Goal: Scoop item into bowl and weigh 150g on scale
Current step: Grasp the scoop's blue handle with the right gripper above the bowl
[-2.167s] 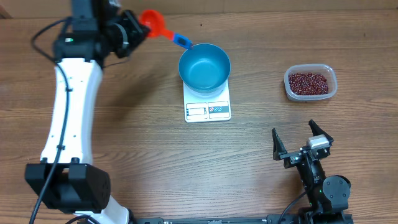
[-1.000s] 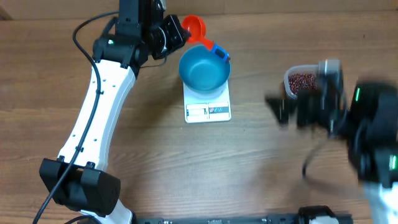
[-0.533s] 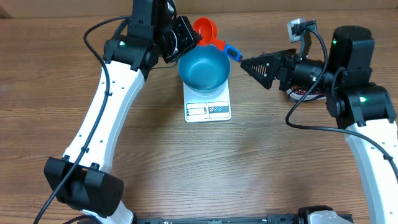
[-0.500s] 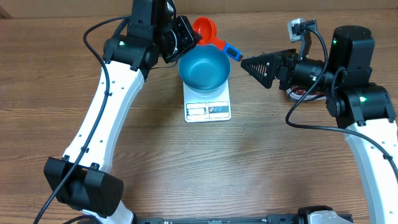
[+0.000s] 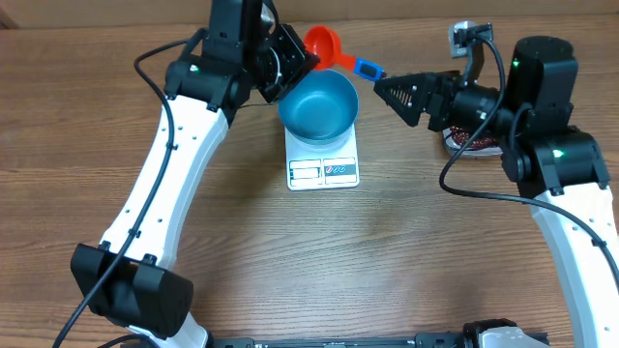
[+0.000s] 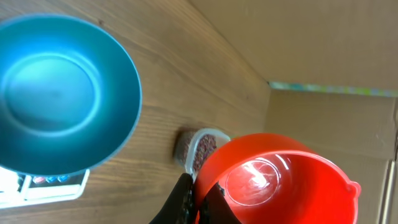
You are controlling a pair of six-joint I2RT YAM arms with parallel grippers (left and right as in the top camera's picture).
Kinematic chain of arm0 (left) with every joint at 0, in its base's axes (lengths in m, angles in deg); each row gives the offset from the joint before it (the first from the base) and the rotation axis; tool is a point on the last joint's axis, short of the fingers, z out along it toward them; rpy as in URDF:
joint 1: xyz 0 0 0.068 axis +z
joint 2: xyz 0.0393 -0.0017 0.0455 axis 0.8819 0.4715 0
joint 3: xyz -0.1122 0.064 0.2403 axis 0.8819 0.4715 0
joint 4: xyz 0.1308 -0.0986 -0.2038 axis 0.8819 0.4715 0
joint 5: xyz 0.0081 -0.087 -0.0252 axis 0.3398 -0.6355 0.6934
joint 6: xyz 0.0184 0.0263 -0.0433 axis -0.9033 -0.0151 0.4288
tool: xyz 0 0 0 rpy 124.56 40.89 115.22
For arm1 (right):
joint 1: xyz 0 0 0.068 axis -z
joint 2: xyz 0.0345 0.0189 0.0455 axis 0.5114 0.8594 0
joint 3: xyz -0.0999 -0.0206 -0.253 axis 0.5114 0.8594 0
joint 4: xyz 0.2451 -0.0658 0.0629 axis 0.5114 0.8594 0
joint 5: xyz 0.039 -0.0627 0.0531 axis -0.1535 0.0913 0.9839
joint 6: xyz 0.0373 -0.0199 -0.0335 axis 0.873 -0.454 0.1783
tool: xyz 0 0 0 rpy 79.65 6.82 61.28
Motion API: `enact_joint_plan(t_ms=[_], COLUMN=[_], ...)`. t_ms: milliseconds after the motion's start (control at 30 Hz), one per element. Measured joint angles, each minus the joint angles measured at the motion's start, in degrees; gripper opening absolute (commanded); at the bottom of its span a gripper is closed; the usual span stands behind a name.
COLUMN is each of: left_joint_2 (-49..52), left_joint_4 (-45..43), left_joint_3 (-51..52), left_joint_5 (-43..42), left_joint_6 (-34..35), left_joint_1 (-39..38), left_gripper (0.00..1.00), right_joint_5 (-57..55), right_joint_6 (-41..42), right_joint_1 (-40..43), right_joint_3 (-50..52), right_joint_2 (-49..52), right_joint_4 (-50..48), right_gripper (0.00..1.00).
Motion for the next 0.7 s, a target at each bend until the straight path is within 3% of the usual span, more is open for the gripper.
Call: enact_joint_plan(t_ms=[33, 433, 700], left_joint_2=[0.00, 0.00, 0.00], left_joint_4=[0.11, 0.37, 1.16], left_joint_3=[0.00, 0.00, 0.00], left_joint_5=[-0.11, -2.01, -2.62], left_joint_6=[0.24, 1.29, 1.29], left_joint_1=[-0.55, -3.58, -4.35], left_gripper=[0.04, 0.04, 0.04], right_joint_5=[-0.59, -6.86, -7.37], right_joint_6=[0.44, 2.43, 3.63], right_joint_1=[-0.39, -3.37, -3.37], right_joint_3=[0.00, 0.00, 0.00], right_joint_2=[0.02, 0.81, 4.00], right_joint_4=[-0.52, -2.08, -3.28], right_gripper=[0.60, 0.31, 0.22])
